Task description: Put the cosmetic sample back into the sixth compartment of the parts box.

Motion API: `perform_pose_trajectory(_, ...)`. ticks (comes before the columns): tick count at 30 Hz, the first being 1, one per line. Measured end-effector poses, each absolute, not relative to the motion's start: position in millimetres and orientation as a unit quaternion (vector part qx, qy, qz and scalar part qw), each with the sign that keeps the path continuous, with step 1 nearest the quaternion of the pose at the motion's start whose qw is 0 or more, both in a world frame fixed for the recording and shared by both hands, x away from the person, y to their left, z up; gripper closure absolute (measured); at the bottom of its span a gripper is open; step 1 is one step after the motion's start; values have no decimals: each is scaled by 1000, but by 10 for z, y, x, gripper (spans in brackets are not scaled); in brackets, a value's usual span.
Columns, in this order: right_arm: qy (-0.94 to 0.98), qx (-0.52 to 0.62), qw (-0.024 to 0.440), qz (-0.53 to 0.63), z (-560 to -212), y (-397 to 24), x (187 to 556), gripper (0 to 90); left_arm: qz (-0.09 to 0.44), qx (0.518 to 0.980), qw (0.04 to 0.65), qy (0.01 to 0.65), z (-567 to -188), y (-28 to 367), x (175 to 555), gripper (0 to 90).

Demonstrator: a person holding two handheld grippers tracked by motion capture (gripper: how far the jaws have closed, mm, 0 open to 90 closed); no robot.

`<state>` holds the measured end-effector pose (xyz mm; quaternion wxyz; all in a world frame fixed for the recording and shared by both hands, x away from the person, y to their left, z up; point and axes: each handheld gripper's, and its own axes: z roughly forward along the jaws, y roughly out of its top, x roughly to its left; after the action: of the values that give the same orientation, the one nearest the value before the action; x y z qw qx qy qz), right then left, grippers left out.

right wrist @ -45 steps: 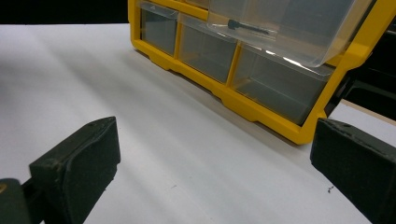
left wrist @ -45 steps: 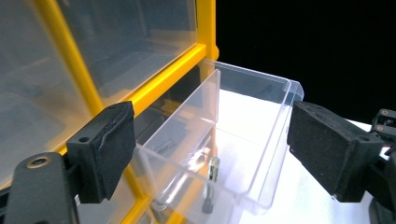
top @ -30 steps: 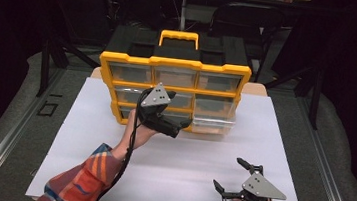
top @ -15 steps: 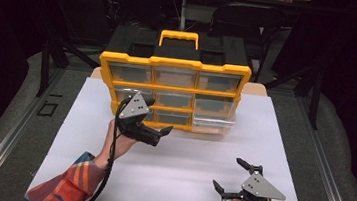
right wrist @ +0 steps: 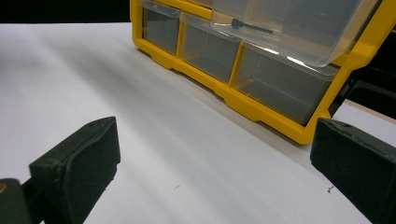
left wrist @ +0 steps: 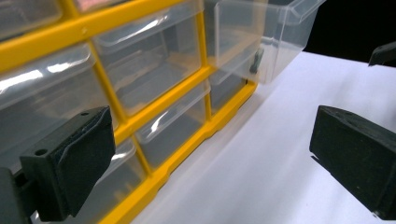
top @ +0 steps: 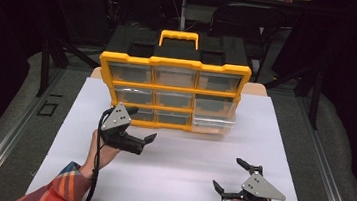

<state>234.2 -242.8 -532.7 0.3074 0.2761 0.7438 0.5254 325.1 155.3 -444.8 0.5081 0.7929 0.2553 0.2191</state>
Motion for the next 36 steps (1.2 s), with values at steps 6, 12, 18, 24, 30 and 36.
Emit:
perform_pose_trajectory(6, 744, 277, 306, 525, -5329, -2426, 2340, 9, 206, 792, 501, 282, -4691, 1797, 3157, 0)
perform_pose_trajectory(12, 744, 277, 306, 524, -5329, -2425, 2339, 10, 204, 793, 499, 285, -4716, 1817, 3150, 0)
perform_pose_trajectory(18, 744, 277, 307, 524, -5329, -2426, 2335, 9, 197, 794, 492, 300, -4878, 1937, 3094, 0)
perform_pose_trajectory(24, 745, 277, 307, 524, -5331, -2424, 2335, 10, 188, 796, 484, 311, -5054, 2025, 3049, 0)
perform_pose_trajectory(30, 745, 277, 307, 524, -5332, -2421, 2335, 10, 183, 793, 484, 322, -5161, 2084, 3020, 0)
perform_pose_trajectory(36, 745, 277, 307, 524, -5332, -2422, 2335, 10, 181, 793, 480, 328, -5267, 2124, 2977, 0)
